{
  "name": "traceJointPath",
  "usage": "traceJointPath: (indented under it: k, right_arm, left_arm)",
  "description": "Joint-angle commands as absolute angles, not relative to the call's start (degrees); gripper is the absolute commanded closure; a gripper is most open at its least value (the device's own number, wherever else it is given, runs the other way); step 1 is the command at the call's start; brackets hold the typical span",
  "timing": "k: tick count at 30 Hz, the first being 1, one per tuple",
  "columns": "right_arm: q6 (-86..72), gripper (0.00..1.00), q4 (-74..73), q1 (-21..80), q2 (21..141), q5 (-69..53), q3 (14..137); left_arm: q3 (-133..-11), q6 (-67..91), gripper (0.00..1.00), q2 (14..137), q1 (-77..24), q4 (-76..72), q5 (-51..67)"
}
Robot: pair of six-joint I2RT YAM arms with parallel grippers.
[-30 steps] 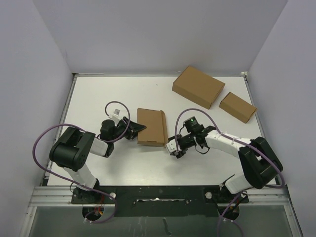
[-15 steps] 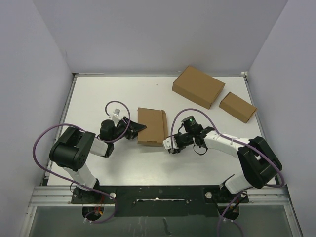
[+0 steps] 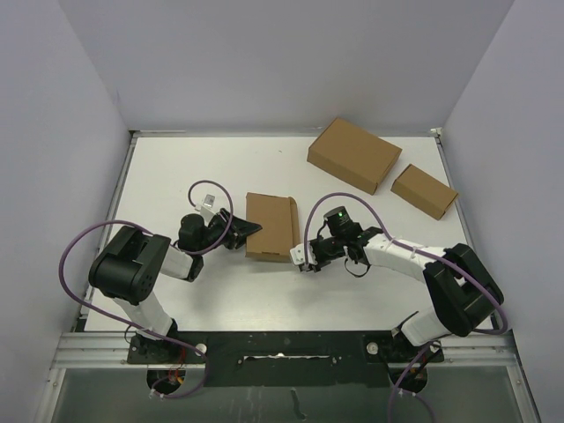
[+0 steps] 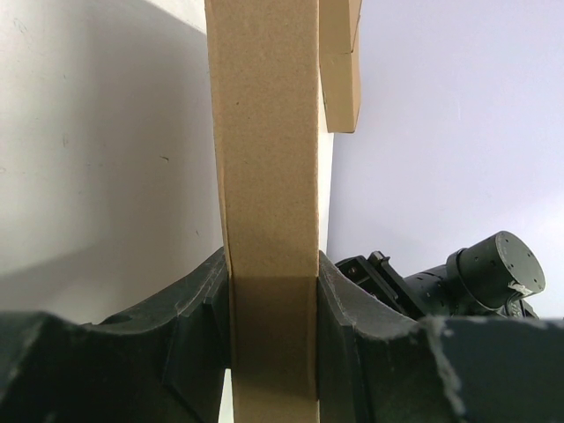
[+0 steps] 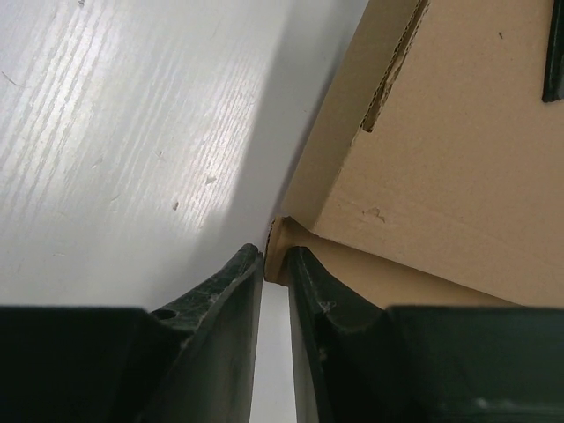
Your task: Fold the paper box
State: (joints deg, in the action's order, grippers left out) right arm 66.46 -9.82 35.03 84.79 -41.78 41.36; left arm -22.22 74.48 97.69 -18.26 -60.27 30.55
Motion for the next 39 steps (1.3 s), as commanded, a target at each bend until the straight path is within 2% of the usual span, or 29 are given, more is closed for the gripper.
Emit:
traceJointPath:
  k: [1,18,31,39]
  right_arm:
    - [65.21,0.8,-7.17,35.77,83.41,-42.54,41.12]
    - [62.5,0.81,-7.25,35.6,82.61,-43.72,41.57]
    - [60.02,0.92,-6.9,34.83,82.87,-44.53,42.25]
    - [57.88,0.94,-7.79,33.95,83.21,-46.56,43.3]
  left_arm:
    - [-22.42,74.59,0.78,98.68,-17.85,-66.0,31.9]
    - [-22.15,74.73,0.78,99.3,-17.2,-67.66,32.67]
    - [-22.15,74.41,0.78,99.88,-17.07,-70.99,34.37]
    - [-23.26,72.75,0.78,100.62,-17.12,-72.14,36.64]
